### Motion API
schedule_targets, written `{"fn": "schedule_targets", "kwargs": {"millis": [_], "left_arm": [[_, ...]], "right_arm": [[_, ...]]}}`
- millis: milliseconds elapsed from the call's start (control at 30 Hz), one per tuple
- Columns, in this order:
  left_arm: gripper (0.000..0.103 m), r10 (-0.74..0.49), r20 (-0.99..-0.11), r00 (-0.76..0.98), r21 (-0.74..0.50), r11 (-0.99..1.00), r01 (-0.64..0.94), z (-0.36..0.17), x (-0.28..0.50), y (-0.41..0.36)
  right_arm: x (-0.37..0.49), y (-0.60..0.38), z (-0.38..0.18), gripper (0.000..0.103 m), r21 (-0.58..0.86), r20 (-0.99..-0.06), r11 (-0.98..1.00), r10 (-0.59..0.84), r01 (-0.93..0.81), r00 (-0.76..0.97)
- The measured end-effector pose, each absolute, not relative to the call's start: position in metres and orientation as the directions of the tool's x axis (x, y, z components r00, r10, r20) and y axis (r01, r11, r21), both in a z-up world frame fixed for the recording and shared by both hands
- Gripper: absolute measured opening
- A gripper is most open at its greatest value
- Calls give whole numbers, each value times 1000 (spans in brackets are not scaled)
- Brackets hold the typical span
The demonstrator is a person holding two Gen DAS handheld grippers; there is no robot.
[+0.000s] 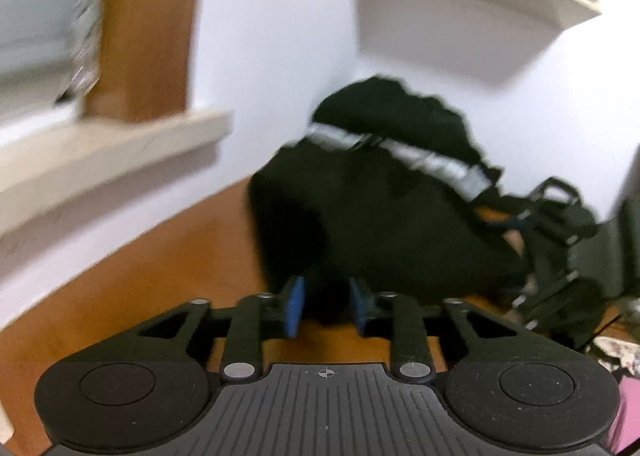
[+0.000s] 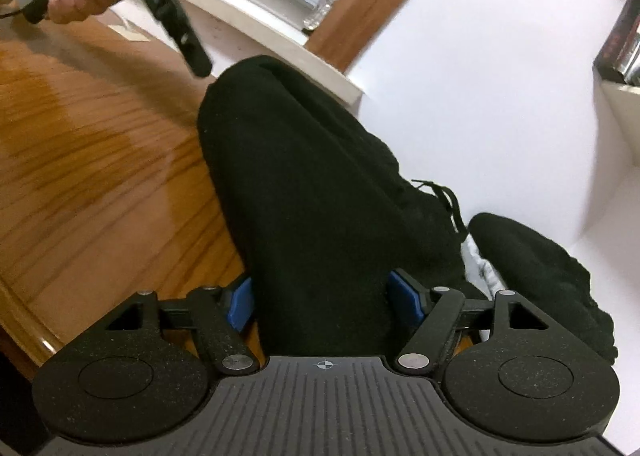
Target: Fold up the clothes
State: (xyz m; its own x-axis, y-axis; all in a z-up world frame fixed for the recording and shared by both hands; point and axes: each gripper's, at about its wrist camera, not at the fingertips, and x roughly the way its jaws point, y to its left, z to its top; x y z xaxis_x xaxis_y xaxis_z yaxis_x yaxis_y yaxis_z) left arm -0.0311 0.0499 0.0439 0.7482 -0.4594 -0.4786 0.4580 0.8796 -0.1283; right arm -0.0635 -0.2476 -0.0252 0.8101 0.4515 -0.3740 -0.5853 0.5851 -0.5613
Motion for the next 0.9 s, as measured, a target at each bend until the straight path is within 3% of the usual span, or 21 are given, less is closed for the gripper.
{"fn": "schedule_targets", "kwargs": {"millis": [100, 200, 300, 333, 467, 533, 600, 667, 733, 833, 900], "left_arm": [[34, -505, -448, 738, -99, 848, 521, 57, -22, 18], [34, -465, -479, 744, -30, 856, 516, 58, 6, -7], [20, -372, -566, 736, -7, 895, 447, 42, 47, -3], [12, -357, -585, 728, -18, 903, 429, 34, 55, 3], [11, -388, -587, 710, -98, 905, 413, 19, 66, 22], [11, -398, -575, 715, -121, 905, 407, 18, 64, 26], [12, -392, -566, 725, -129, 911, 393, 22, 58, 29], [19, -385, -553, 738, -135, 916, 377, 27, 51, 27], [31, -374, -533, 759, -128, 923, 364, 32, 36, 29], [38, -377, -495, 783, -188, 926, 326, 36, 9, 34], [39, -387, -477, 789, -254, 920, 298, 35, -7, 39]], "right_arm": [[-61, -251, -25, 66, -529, -377, 605, 460, -595, 804], [-61, -251, -27, 59, -508, -379, 620, 462, -598, 802], [-63, -253, -29, 54, -492, -378, 630, 468, -601, 799], [-65, -253, -30, 54, -492, -373, 631, 468, -599, 801], [-64, -250, -31, 54, -539, -361, 599, 471, -592, 805], [-61, -247, -29, 59, -566, -369, 574, 465, -591, 805], [-58, -243, -26, 70, -599, -368, 550, 456, -582, 810], [-55, -240, -23, 78, -630, -365, 529, 445, -569, 818], [-52, -237, -22, 77, -636, -384, 506, 447, -582, 808], [-48, -230, -24, 58, -637, -412, 466, 468, -614, 782], [-49, -223, -28, 35, -657, -429, 433, 458, -617, 778]]}}
